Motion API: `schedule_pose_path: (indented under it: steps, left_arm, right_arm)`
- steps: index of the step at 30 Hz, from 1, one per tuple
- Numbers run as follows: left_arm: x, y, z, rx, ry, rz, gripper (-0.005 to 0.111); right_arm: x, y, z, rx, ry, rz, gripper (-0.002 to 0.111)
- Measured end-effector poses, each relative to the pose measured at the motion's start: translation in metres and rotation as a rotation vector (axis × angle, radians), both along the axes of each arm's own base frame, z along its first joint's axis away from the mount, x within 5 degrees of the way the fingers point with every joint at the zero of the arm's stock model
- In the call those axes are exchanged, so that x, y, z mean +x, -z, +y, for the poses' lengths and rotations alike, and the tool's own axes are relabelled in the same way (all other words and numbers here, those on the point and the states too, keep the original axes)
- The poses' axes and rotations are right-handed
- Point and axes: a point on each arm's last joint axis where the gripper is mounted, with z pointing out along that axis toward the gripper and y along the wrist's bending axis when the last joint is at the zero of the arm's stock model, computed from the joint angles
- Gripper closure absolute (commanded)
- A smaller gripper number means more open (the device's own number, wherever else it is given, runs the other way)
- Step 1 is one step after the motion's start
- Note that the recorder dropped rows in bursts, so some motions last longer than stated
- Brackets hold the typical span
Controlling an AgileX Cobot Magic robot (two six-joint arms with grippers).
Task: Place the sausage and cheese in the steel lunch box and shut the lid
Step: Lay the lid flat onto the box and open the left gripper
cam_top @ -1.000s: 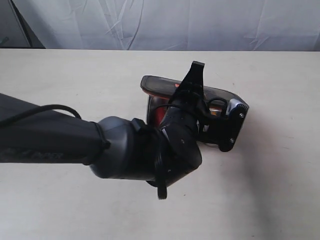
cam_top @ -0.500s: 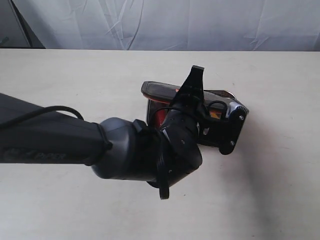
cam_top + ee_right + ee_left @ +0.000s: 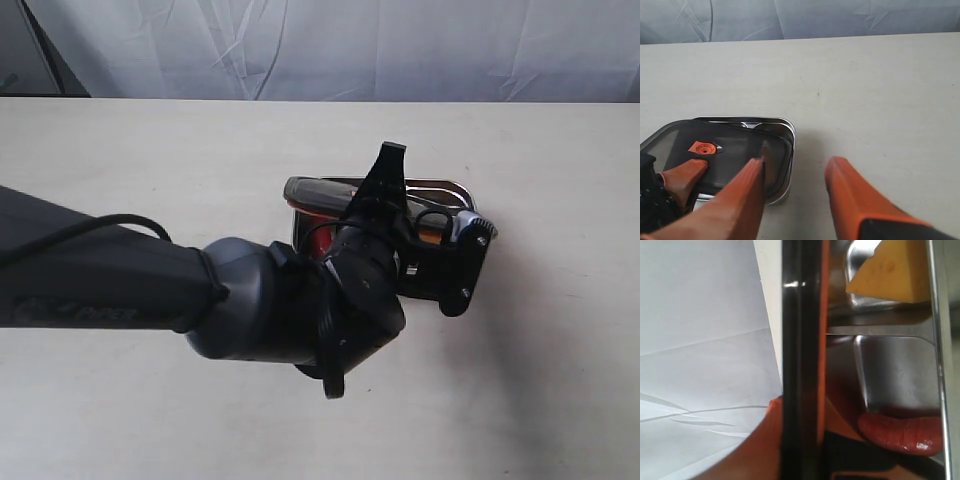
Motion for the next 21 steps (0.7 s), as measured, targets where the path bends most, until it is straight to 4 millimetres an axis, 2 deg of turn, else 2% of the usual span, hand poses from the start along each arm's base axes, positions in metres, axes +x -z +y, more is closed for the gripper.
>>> schedule_pose_path:
  steps: [5, 11, 21]
  left_arm:
    - [-0.0006, 0.001, -0.0001, -0.008, -0.003, 0.014, 0.067]
    - [-0.0015, 0.0028, 0.0002, -0.023, -0.014, 0.038, 0.056]
    - [-0.0029, 0.004, 0.0013, -0.042, -0.041, 0.065, 0.052]
  right_arm:
    - [0.0, 0.0, 0.0, 0.0, 0.0, 0.0, 0.068]
    - [0.0, 0.0, 0.0, 0.0, 0.0, 0.0, 0.068]
    - [0.0005, -0.0007, 0.0001, 0.003, 0.001, -0.009, 0.068]
